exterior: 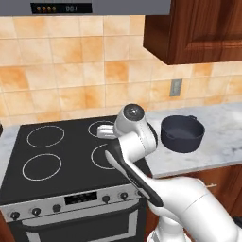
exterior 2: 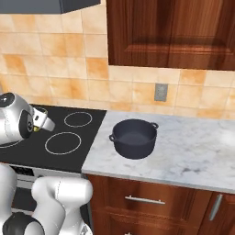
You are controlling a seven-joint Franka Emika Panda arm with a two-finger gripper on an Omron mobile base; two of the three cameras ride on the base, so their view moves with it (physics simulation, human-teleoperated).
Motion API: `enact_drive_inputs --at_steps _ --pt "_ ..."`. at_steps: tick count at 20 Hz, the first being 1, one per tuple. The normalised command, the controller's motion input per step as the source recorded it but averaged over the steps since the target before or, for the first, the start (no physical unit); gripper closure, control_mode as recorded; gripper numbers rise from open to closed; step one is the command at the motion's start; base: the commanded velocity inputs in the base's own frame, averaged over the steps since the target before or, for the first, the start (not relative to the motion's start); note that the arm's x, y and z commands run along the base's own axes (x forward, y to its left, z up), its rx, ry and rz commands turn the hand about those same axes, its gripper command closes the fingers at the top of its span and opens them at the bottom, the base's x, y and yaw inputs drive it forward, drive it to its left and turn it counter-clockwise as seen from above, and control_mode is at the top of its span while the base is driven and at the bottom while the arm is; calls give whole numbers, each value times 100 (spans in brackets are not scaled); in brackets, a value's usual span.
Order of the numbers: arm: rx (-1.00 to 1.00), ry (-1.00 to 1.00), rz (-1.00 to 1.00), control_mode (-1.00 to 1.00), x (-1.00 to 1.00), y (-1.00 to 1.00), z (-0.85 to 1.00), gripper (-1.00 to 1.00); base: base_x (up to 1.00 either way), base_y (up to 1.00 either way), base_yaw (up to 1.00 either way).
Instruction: Turn on the sink faucet. Then move the lemon wedge from the counter to the sink. Turn off the sink. Move the vegetable from the sink to the pot next to the stove. Finally move the pot to the rear left burner.
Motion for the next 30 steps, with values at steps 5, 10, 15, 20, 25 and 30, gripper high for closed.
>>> enact_drive_inputs --at_steps 5,10,15,20,25,30 --pt "0 0 0 100 0 0 0 100 34 0 -15" --pt "0 0 0 100 0 0 0 100 29 8 -8" --pt "0 0 0 100 0 0 0 100 15 37 0" --pt "0 0 0 100 0 0 0 100 4 41 0" --pt "0 0 0 100 0 0 0 100 29 27 0" --pt "0 0 0 100 0 0 0 100 54 33 3"
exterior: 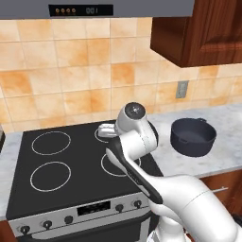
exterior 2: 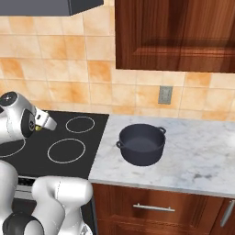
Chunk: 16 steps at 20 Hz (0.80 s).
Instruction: Turn on the sink faucet. Then move the lemon wedge from the counter to the sink. Turn off the sink. Move the vegetable from the sink to the pot next to the stove. Finally move the pot to the rear left burner.
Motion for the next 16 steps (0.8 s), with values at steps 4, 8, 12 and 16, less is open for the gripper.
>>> enact_drive_inputs --at_steps 4,8,12,16 --pt "0 0 0 100 0 0 0 100 38 20 5" --pt "0 0 0 100 0 0 0 100 3 3 3" --pt "0 -3 -1 -100 -34 -16 -7 100 -1 2 0" --pt "8 0 -14 -100 -37 -70 -2 100 0 0 0"
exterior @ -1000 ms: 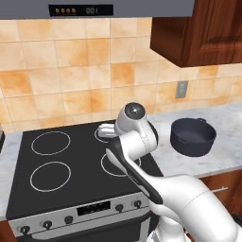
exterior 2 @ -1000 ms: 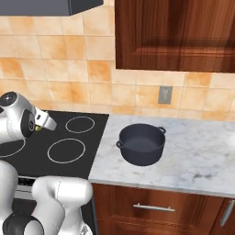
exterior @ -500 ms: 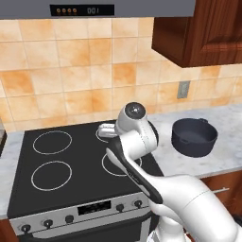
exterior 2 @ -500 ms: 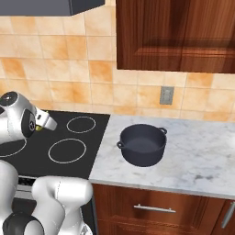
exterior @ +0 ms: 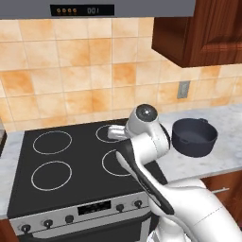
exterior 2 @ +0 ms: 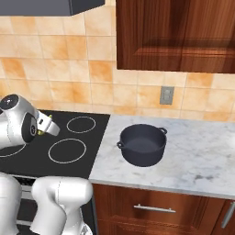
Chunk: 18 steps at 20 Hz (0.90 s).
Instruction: Turn on the sink faucet. Then move the lemon wedge from the counter to the sink. Turn off the sink. Move the vegetable from the sink to the pot next to the stove. Finally move the pot to the rear left burner.
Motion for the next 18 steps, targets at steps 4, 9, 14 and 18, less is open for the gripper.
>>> enact_drive_inputs --at_steps 4,9,14,18 --pt "11 0 -20 -100 -9 -85 0 100 0 0 0" --pt "11 5 -22 -100 0 -80 0 100 0 0 0" --pt "6 5 -19 -100 0 -80 4 100 0 0 0" --pt "6 8 -18 -100 0 -81 8 100 0 0 0"
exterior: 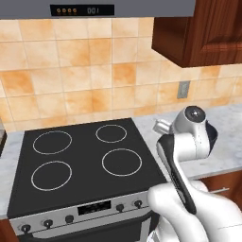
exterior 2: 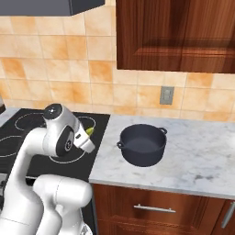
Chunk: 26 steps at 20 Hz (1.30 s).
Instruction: Turn on the sink faucet. Then move the lemon wedge from the counter to the sink. Turn off the sink. Move the vegetable from the sink to the pot next to the stove. Finally move the pot to the rear left burner.
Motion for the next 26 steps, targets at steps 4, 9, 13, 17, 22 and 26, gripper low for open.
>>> enact_drive_inputs --at_steps 4,9,13,17,22,26 --pt "8 13 -18 -100 0 -82 3 100 0 0 0" --pt "9 13 -15 -100 0 -82 0 100 0 0 0" --pt "8 5 -7 -100 10 -87 0 100 0 0 0" --pt "3 2 -2 -100 29 -71 0 100 0 0 0" --pt "0 0 0 -100 40 -33 -1 100 0 0 0" --pt "-1 0 2 -100 30 -20 -18 100 0 0 0"
